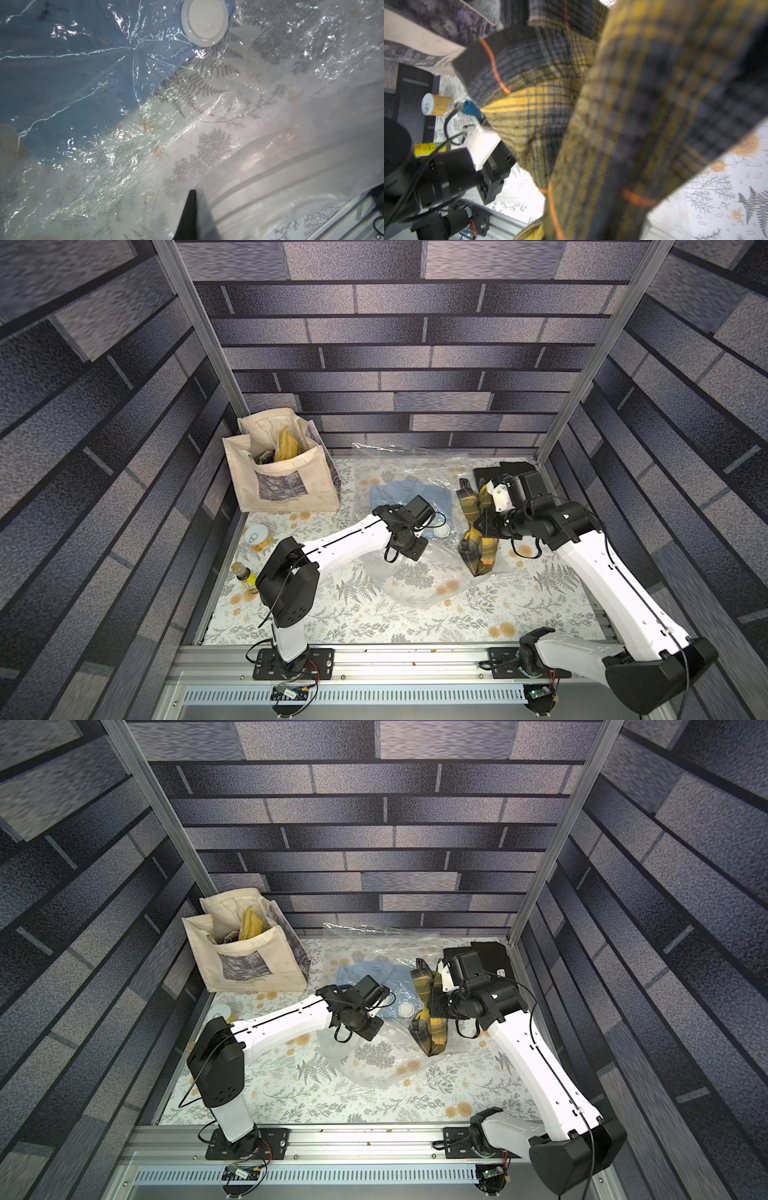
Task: Place the folded shirt into the vacuum bag
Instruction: Open the vacuum bag at the center of the board, then place the shirt in the vacuum bag.
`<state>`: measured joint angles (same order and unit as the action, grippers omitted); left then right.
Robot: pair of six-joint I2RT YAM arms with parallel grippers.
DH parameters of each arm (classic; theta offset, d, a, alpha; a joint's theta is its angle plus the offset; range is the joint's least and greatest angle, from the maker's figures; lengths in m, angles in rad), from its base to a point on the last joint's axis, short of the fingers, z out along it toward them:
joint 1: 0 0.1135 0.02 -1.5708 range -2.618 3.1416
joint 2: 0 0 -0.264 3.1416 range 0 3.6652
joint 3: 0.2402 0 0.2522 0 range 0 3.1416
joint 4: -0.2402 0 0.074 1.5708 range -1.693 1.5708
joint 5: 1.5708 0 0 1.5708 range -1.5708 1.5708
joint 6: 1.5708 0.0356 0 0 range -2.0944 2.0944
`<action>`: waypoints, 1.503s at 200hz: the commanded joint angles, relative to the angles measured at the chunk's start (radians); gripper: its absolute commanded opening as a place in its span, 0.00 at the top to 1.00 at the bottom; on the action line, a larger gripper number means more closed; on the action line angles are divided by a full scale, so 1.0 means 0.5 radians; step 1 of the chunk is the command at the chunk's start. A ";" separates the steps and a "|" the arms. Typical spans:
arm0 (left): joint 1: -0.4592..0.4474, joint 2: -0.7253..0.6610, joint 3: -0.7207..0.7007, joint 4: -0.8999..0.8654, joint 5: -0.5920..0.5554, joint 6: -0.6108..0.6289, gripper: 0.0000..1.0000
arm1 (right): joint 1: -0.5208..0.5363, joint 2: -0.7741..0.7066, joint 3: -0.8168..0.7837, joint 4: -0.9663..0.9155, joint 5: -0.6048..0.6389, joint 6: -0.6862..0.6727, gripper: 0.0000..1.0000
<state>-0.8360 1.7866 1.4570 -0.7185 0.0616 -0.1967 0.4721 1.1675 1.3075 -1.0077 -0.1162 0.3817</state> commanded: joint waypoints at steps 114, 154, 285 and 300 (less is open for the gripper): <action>0.168 0.101 0.432 -0.103 0.297 -0.107 0.91 | 0.636 -0.174 -0.194 0.263 -0.289 0.316 1.00; 0.165 0.098 0.462 -0.108 0.299 -0.113 0.90 | 0.722 -0.059 -0.264 0.376 -0.268 0.310 1.00; 0.092 -0.071 0.626 0.042 0.130 -0.269 0.95 | 0.789 -0.017 -0.513 0.069 -0.094 0.190 1.00; 0.098 -0.051 0.626 0.035 0.128 -0.264 0.96 | 0.911 0.049 -0.311 0.021 -0.080 0.159 1.00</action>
<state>-0.7963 1.8286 1.7267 -0.7269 0.1532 -0.3031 0.8555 1.1709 1.0103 -0.9390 -0.1673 0.4961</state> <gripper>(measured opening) 0.056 0.180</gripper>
